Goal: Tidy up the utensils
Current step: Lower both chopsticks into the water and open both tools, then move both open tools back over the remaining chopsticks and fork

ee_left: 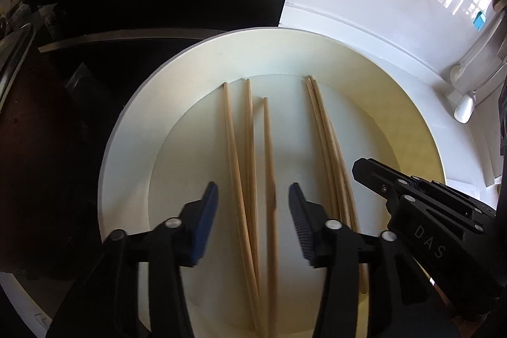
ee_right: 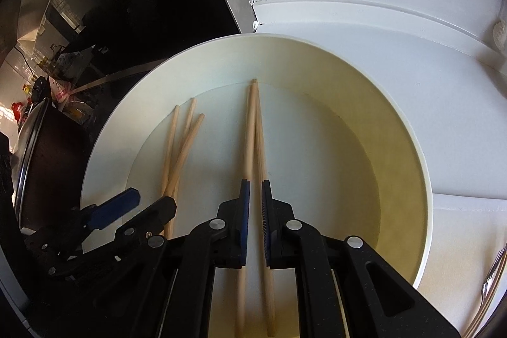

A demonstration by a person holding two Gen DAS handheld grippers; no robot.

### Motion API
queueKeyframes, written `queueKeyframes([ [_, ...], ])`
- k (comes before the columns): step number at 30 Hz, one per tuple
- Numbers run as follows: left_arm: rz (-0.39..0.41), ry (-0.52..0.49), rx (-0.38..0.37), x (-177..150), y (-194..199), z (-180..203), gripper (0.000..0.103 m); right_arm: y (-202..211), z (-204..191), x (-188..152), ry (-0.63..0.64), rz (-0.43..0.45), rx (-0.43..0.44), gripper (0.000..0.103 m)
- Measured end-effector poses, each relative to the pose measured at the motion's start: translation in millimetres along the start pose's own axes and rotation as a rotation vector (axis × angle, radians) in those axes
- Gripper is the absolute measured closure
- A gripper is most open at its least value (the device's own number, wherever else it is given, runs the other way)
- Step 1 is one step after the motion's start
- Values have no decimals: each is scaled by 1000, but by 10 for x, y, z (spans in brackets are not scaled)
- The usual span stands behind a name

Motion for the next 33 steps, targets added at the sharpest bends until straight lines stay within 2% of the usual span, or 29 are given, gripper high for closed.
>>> queueKeyframes([
  [2, 13, 3, 13, 1, 42, -25, 44, 44, 12, -7, -4, 9, -9, 79],
  [5, 26, 12, 26, 9, 121, -85, 35, 162, 10, -36, 13, 47, -14, 77],
  [8, 47, 17, 39, 10, 228, -147, 27, 321, 20, -74, 31, 99, -28, 65],
  [12, 72, 9, 63, -32, 358, -202, 18, 471, 56, -149, 27, 136, -27, 64],
  [15, 81, 1, 61, -82, 442, -210, 16, 558, 35, -203, 24, 161, -24, 55],
  [19, 85, -7, 57, -140, 535, -220, 14, 653, 12, -293, 18, 173, -13, 54],
  [25, 102, -17, 45, -275, 720, -265, 12, 872, -31, -500, -4, 215, -4, 49],
  [33, 140, -59, 25, -476, 950, -204, 9, 1129, 6, -871, -52, 257, -36, 47],
])
Point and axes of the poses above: each gripper's, at about its wrist camera, not at the fingertips, and y roughly against the way its jaws point, z to its right, x to its top, the point moved 3 cm from there along -y, roughly the way its jaws point, and after that the axes turned 5 degrees about x, right-handed, at the moved point
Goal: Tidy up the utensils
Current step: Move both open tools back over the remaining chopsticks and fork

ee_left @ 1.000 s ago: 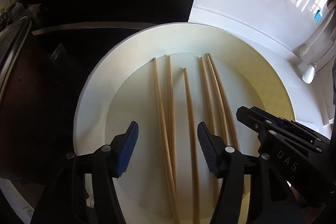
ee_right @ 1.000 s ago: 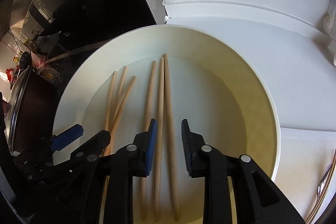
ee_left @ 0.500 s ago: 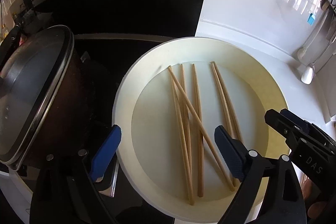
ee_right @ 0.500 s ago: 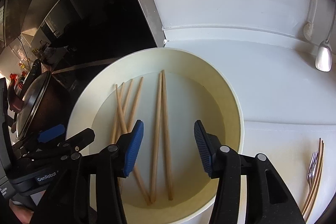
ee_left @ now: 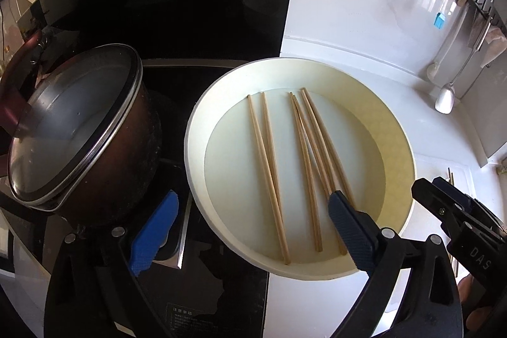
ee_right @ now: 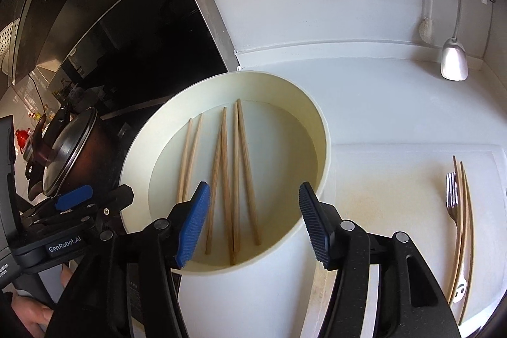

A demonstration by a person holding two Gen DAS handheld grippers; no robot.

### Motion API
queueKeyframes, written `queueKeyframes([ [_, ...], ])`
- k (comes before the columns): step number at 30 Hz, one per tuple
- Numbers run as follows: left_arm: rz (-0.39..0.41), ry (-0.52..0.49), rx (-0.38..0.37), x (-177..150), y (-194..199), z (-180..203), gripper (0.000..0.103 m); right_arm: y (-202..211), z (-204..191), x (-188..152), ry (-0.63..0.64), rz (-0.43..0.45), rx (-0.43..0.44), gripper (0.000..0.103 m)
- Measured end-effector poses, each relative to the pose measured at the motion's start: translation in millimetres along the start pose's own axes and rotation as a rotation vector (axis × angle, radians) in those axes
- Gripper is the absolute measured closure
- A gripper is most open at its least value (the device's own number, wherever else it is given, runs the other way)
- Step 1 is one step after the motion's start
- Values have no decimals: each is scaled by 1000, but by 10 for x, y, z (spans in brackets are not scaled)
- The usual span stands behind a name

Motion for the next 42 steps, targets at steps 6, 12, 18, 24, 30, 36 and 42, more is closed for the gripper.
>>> queueKeyframes([
  [6, 5, -27, -57, -120, 97, 203, 9, 315, 186, -265, -31, 22, -59, 46],
  [12, 52, -97, -102, -212, 217, 618, 9, 759, 575, -536, -75, 86, -169, 46],
  [18, 88, -160, -158, -326, 368, 1158, 8, 1221, 1134, -770, -146, 121, -269, 46],
  [24, 83, -171, -191, -530, 471, 1727, 8, 1619, 1745, -984, -170, 138, -332, 45],
  [30, 77, -142, -124, -881, 552, 2243, 8, 1832, 2297, -1129, -129, 137, -289, 45],
  [36, 61, -91, -53, -1178, 613, 2535, 8, 1916, 2703, -1222, -113, 135, -208, 44],
  [42, 66, -68, -21, -1216, 589, 2705, 8, 1888, 2862, -1154, -110, 148, -162, 44],
])
Point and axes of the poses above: each gripper's, at about its wrist camera, not at the fingertips, and y roughly against the way its jaws point, z to its right, x to its top, the point moved 3 cm from there along -y, roughly the way its jaws point, and after that the axes turned 5 degrees about x, right-handed, at the moved point
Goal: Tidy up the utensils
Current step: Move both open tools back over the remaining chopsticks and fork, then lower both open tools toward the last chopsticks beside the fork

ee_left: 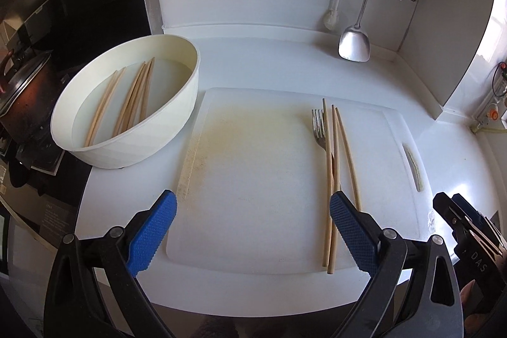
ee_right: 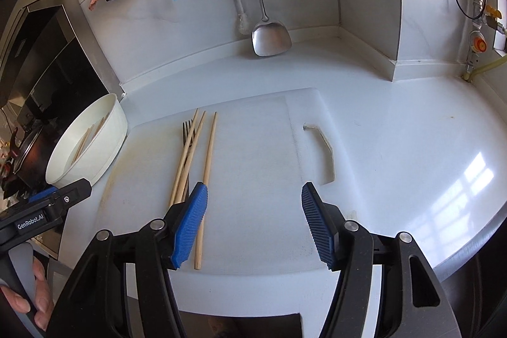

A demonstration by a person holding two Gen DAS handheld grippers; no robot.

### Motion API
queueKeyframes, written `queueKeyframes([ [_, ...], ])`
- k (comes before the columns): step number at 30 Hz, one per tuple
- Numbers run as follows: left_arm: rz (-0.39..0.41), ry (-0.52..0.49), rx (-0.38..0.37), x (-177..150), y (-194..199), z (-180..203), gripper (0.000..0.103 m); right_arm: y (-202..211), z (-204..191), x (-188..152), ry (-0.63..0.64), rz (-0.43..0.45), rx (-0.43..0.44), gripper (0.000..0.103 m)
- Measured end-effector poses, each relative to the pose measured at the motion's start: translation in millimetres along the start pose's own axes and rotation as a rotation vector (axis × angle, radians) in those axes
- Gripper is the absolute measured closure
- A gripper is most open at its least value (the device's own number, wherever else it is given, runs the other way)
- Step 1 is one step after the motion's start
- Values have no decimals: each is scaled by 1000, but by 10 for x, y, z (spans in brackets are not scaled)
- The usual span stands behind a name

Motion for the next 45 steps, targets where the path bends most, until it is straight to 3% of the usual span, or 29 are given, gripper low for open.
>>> queueKeyframes([
  [12, 78, -13, -80, 34, -492, 298, 7, -504, -40, -42, 10, 51, 17, 44],
  [20, 85, -38, -82, -30, -783, 366, 7, -780, -74, -138, 18, 47, 23, 44],
  [45, 47, -50, -105, -26, -1070, 466, 7, -840, -38, -130, 9, 45, 7, 44],
])
Point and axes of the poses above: each gripper's, at about its wrist camera, not at the fingertips, and y roughly against the way its jaws point, z to its right, x to its top, the point moved 3 cm from there along -y, roughly the way its jaws point, and after that the axes turned 5 degrees about x, right-handed, at the moved point
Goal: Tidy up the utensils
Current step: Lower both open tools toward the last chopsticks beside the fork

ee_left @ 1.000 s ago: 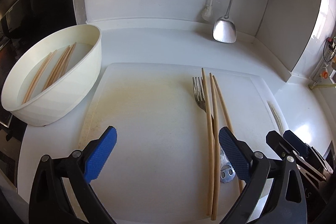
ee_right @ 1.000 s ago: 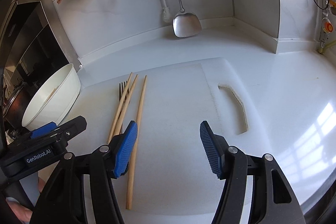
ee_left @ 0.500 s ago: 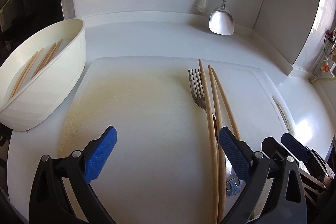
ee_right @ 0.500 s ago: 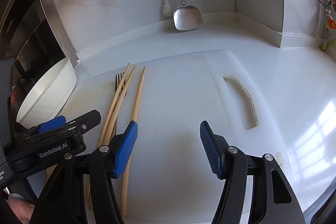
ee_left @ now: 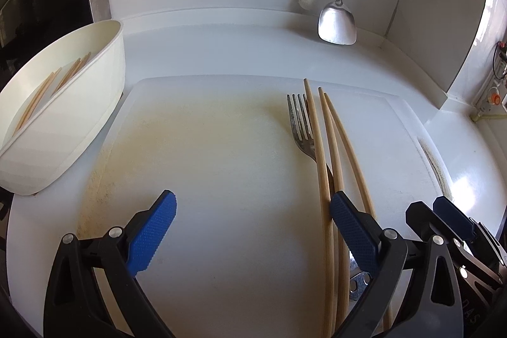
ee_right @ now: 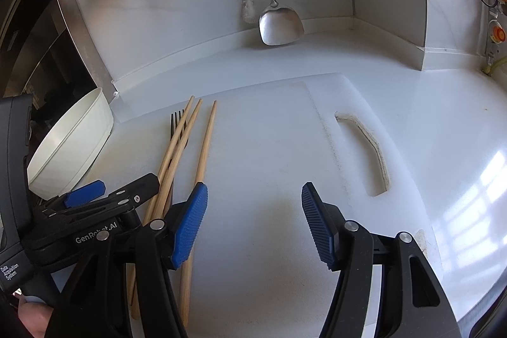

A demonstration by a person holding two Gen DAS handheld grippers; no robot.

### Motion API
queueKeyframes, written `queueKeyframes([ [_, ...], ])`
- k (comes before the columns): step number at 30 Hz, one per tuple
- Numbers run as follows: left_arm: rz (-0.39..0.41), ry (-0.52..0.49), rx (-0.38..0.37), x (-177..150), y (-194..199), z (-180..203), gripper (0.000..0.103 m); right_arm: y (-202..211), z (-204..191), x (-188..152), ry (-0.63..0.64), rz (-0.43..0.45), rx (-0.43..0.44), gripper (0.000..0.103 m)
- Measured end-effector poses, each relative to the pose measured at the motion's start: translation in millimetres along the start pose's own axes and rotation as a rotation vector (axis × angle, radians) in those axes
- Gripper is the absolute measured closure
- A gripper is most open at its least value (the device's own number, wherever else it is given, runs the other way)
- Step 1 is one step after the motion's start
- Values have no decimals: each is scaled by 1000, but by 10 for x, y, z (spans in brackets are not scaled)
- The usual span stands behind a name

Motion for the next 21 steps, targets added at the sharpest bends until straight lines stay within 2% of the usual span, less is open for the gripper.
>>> queueKeyframes([
  [7, -10, -22, 45, 7, -53, 4, 7, -75, -58, 12, 19, -16, -2, 44],
  [18, 5, -10, 65, 0, -61, -69, 7, -180, -131, 37, 41, -35, 6, 44],
  [21, 16, -10, 73, -7, -49, -70, 12, -189, -146, 38, 45, -34, 8, 44],
])
Point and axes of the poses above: each gripper's, at about its wrist camera, not at the fingertips, and y roughly against the way its jaws point, z to its right, x to its top, the point moved 3 cm from there along -y, roughly the way its jaws point, and after that the axes turned 5 degrees about x, right-handed, at the moved point
